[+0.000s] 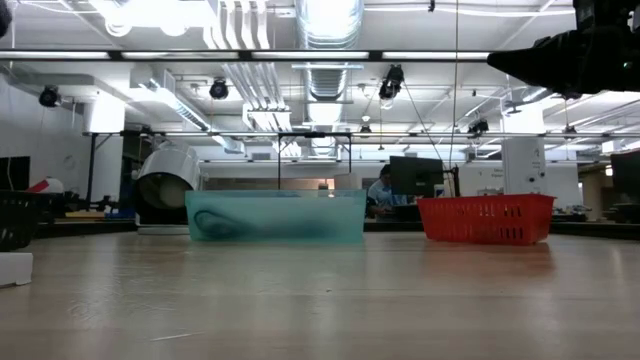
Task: Pick and place items into bin
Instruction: Put the card reader box into the black bin
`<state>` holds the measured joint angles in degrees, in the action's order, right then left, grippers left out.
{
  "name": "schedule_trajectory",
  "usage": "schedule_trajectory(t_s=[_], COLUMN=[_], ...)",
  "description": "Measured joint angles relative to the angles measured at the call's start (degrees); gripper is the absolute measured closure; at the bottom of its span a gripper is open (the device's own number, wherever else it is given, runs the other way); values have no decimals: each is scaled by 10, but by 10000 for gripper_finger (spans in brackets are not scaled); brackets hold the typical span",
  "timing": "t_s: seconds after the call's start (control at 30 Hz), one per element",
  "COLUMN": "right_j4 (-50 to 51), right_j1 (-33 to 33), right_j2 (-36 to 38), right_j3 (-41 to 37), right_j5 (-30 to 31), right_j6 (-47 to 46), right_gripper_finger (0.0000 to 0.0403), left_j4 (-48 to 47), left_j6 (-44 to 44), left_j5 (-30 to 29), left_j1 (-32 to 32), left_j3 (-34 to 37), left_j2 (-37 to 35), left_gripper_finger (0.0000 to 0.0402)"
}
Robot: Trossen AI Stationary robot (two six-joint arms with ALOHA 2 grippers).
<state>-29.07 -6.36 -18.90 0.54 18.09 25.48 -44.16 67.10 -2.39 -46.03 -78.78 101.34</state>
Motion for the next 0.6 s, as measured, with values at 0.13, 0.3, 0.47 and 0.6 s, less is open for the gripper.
schedule_trajectory(t_s=[0.13, 0.3, 0.47, 0.6], right_j4=[-3, -3, -3, -2], right_j1=[0, 0, 0, 0], right_j2=[0, 0, 0, 0], right_j3=[0, 0, 0, 0], right_j5=[0, 0, 0, 0], right_j6=[-4, -5, -2, -1], right_gripper_finger=[351, 351, 351, 351], left_j4=[4, 13, 21, 42], left_j6=[-32, -31, -62, -60], left_j5=[6, 10, 3, 4], left_j1=[-24, -39, -37, -36], left_j3=[30, 47, 63, 88], left_j2=[0, 0, 0, 0], left_gripper_finger=[261, 261, 261, 261])
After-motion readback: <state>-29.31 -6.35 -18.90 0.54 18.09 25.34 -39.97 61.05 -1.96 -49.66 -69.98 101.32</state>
